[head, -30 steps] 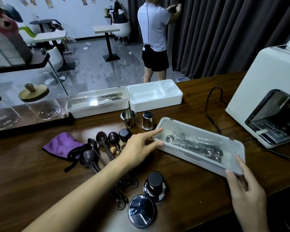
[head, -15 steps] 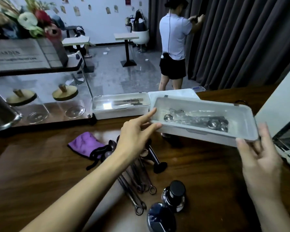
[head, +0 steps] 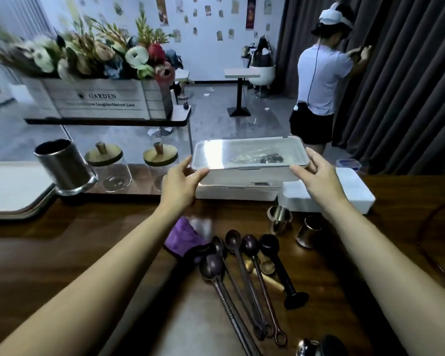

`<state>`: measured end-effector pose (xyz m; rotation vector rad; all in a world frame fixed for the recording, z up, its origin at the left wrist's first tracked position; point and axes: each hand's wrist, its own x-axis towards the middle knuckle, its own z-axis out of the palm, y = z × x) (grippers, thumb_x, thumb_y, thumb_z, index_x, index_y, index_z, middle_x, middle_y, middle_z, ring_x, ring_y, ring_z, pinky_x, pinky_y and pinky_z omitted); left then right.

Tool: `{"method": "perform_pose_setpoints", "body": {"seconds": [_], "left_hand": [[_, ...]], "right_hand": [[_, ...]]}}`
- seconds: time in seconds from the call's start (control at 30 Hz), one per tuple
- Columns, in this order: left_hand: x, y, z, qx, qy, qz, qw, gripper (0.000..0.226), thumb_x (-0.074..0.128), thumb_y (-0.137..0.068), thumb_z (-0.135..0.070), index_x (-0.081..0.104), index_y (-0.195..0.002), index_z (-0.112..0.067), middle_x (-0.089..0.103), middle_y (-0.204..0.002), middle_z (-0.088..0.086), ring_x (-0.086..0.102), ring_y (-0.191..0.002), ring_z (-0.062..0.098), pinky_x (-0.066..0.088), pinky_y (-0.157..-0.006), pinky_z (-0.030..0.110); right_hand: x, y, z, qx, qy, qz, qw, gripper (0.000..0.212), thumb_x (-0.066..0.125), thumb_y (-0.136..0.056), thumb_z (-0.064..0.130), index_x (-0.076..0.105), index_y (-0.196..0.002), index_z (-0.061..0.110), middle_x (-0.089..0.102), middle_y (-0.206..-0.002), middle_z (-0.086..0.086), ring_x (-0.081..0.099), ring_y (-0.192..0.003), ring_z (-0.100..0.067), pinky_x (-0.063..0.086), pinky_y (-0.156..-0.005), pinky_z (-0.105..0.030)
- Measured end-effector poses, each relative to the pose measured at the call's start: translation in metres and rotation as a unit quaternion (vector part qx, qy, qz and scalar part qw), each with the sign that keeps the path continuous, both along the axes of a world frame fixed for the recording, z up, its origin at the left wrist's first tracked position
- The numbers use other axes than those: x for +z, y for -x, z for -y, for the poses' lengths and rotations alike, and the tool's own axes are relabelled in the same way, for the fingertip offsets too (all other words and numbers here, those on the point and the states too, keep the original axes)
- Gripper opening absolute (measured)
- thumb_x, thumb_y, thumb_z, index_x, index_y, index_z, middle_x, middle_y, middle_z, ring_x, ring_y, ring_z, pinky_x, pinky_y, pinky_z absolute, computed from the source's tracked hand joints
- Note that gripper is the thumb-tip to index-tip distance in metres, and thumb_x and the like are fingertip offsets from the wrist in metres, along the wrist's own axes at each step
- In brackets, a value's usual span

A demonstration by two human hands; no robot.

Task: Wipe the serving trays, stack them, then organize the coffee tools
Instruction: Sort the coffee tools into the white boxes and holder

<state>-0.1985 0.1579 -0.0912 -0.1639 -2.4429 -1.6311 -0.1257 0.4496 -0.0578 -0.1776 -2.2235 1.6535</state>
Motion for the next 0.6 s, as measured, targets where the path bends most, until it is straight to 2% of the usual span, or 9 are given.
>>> {"method": "perform_pose_setpoints", "body": {"seconds": [0.1, 0.2, 0.3, 0.37, 0.43, 0.5, 0.6], "left_hand": [[-0.005, 0.012, 0.002, 0.017, -0.007, 0.017, 1.000, 0.080, 0.070, -0.071, -0.065, 0.059, -0.141, -0.028, 0.072, -0.095, 0.010, 0.069, -0.104, 0.038, 0.056, -0.087, 0.055], [-0.010, 0.022, 0.001, 0.030, -0.005, 0.026, 0.999, 0.082, 0.072, -0.072, -0.061, 0.056, -0.144, -0.025, 0.072, -0.104, 0.010, 0.069, -0.105, 0.038, 0.057, -0.092, 0.056], [-0.012, 0.030, 0.000, 0.032, -0.002, 0.041, 0.999, 0.081, 0.071, -0.074, -0.057, 0.054, -0.145, -0.023, 0.069, -0.100, 0.007, 0.068, -0.104, 0.042, 0.055, -0.090, 0.057], [-0.012, 0.033, -0.001, 0.037, 0.007, 0.043, 0.998, 0.076, 0.071, -0.079, -0.054, 0.054, -0.146, -0.022, 0.075, -0.098, 0.009, 0.072, -0.102, 0.036, 0.057, -0.093, 0.052], [-0.013, 0.037, -0.002, 0.036, 0.024, 0.043, 0.998, 0.066, 0.072, -0.087, -0.046, 0.055, -0.145, -0.021, 0.075, -0.086, 0.005, 0.073, -0.100, 0.030, 0.056, -0.095, 0.048], [-0.012, 0.039, -0.003, 0.032, 0.039, 0.039, 0.998, 0.057, 0.071, -0.092, -0.039, 0.056, -0.144, -0.021, 0.067, -0.073, -0.001, 0.072, -0.098, 0.030, 0.055, -0.094, 0.046], [-0.012, 0.042, -0.001, 0.041, 0.057, 0.029, 0.997, 0.055, 0.070, -0.093, -0.042, 0.057, -0.143, -0.024, 0.067, -0.075, -0.006, 0.072, -0.098, 0.027, 0.053, -0.096, 0.044]], "right_hand": [[-0.005, 0.025, 0.000, 0.023, -0.001, 0.015, 1.000, 0.037, 0.063, -0.095, 0.003, 0.055, -0.122, 0.028, 0.067, -0.121, 0.004, 0.063, -0.103, 0.008, 0.049, -0.090, -0.012], [-0.015, 0.040, -0.002, 0.033, 0.003, 0.028, 0.999, 0.038, 0.064, -0.094, 0.002, 0.056, -0.124, 0.025, 0.068, -0.122, 0.002, 0.065, -0.106, 0.000, 0.049, -0.091, -0.016], [-0.025, 0.051, -0.005, 0.033, 0.015, 0.050, 0.998, 0.036, 0.065, -0.095, 0.006, 0.056, -0.127, 0.022, 0.068, -0.126, 0.001, 0.064, -0.108, -0.002, 0.048, -0.090, -0.020], [-0.031, 0.057, -0.006, 0.026, 0.019, 0.058, 0.998, 0.043, 0.066, -0.095, 0.008, 0.054, -0.135, 0.016, 0.067, -0.128, 0.001, 0.063, -0.115, -0.005, 0.048, -0.094, -0.023], [-0.034, 0.060, -0.006, 0.019, 0.022, 0.064, 0.998, 0.049, 0.067, -0.094, 0.010, 0.050, -0.141, 0.013, 0.067, -0.130, 0.001, 0.062, -0.119, -0.008, 0.049, -0.097, -0.025], [-0.038, 0.063, -0.006, 0.016, 0.022, 0.072, 0.997, 0.050, 0.067, -0.094, 0.011, 0.050, -0.141, 0.012, 0.066, -0.131, 0.000, 0.062, -0.119, -0.008, 0.049, -0.100, -0.027], [-0.044, 0.063, -0.003, 0.004, 0.026, 0.080, 0.996, 0.050, 0.068, -0.094, 0.014, 0.049, -0.141, 0.014, 0.065, -0.131, 0.000, 0.061, -0.121, -0.009, 0.049, -0.106, -0.034]]}}
